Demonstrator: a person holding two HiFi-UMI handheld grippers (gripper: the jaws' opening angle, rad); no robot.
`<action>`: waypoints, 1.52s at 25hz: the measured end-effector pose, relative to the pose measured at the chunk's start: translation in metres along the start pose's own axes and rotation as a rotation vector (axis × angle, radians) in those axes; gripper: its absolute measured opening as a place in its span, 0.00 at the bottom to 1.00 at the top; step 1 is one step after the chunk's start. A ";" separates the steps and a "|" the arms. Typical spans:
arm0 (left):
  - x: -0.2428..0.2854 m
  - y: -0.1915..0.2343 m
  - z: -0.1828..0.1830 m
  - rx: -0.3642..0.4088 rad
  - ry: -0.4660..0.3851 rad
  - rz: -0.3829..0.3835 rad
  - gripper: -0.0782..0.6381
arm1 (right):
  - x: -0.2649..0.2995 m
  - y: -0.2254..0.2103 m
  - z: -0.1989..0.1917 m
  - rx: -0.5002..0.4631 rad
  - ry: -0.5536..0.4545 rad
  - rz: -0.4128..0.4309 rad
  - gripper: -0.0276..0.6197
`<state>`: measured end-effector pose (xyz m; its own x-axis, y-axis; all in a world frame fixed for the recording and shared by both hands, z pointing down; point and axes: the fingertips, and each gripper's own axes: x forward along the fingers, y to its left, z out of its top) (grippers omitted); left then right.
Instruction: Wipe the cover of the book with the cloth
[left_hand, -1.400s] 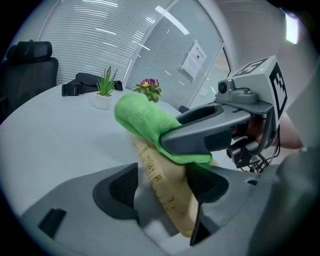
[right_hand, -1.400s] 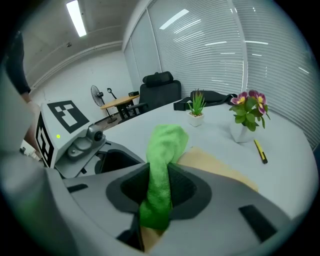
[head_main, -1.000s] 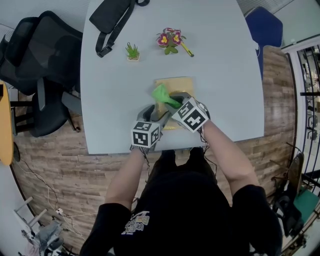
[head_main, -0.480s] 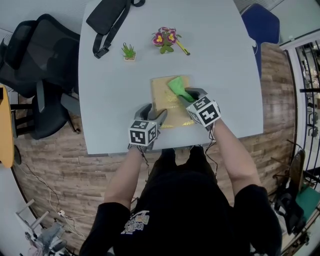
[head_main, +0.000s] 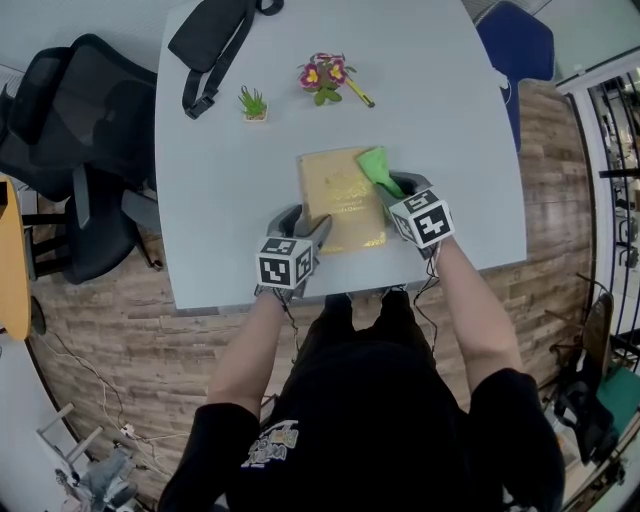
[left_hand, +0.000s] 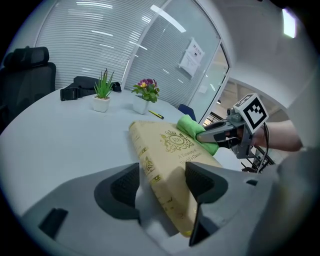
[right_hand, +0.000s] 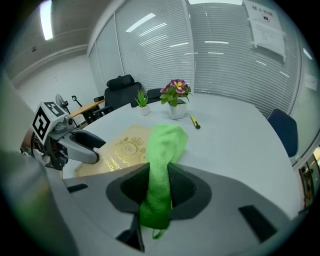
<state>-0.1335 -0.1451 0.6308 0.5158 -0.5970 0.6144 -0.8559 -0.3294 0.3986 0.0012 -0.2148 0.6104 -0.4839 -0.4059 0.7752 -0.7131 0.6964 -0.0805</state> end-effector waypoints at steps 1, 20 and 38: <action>0.000 0.000 0.000 0.002 0.001 0.000 0.52 | -0.001 -0.001 -0.001 -0.001 -0.002 -0.009 0.20; 0.000 -0.003 0.001 0.009 -0.007 -0.001 0.50 | 0.002 0.087 0.059 -0.179 -0.091 0.211 0.20; 0.001 -0.003 0.000 0.008 -0.017 -0.005 0.50 | 0.038 0.135 0.036 -0.375 0.164 0.388 0.20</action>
<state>-0.1304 -0.1451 0.6302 0.5193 -0.6078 0.6008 -0.8538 -0.3377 0.3963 -0.1319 -0.1575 0.6064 -0.5683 -0.0014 0.8228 -0.2545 0.9513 -0.1742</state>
